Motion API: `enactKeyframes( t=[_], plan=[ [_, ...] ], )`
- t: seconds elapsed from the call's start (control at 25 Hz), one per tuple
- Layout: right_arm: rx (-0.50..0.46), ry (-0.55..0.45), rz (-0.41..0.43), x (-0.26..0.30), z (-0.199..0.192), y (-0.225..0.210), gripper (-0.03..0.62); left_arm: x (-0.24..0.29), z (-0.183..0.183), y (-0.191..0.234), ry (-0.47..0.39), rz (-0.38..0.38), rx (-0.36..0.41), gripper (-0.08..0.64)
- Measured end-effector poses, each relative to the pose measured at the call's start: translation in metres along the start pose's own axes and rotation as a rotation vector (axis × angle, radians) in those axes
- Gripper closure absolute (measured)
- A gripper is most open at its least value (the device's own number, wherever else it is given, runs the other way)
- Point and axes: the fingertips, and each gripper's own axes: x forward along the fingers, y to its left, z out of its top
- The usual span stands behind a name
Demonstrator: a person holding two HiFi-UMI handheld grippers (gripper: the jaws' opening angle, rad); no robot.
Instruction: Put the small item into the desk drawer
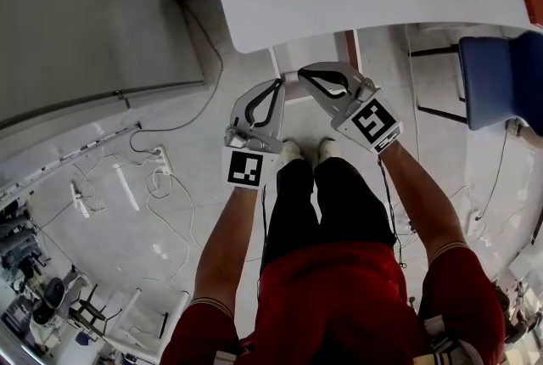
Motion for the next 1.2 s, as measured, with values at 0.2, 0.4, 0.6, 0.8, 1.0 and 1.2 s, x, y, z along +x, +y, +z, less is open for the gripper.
enactKeyframes(
  t=[0.2,0.4,0.6,0.8,1.0,1.2],
  plan=[
    [0.001,-0.138,-0.021,-0.04,0.065,0.016,0.581,-0.013,0.049,-0.023,-0.036,-0.014,-0.012,0.554],
    [0.069,-0.256,-0.054,-0.084,0.115,0.029,0.581,-0.028,0.1,-0.047,-0.088,-0.023,0.015,0.554],
    [0.101,-0.32,-0.089,-0.126,0.15,0.039,0.581,-0.046,0.149,-0.072,-0.143,-0.047,0.069,0.554],
    [0.094,-0.373,-0.116,-0.155,0.182,0.052,0.581,-0.062,0.186,-0.088,-0.178,-0.074,0.099,0.554],
    [0.067,-0.393,-0.148,-0.178,0.198,0.062,0.581,-0.074,0.212,-0.101,-0.2,-0.103,0.129,0.554],
    [0.037,-0.404,-0.173,-0.197,0.212,0.07,0.581,-0.086,0.233,-0.116,-0.235,-0.124,0.114,0.554]
  ],
)
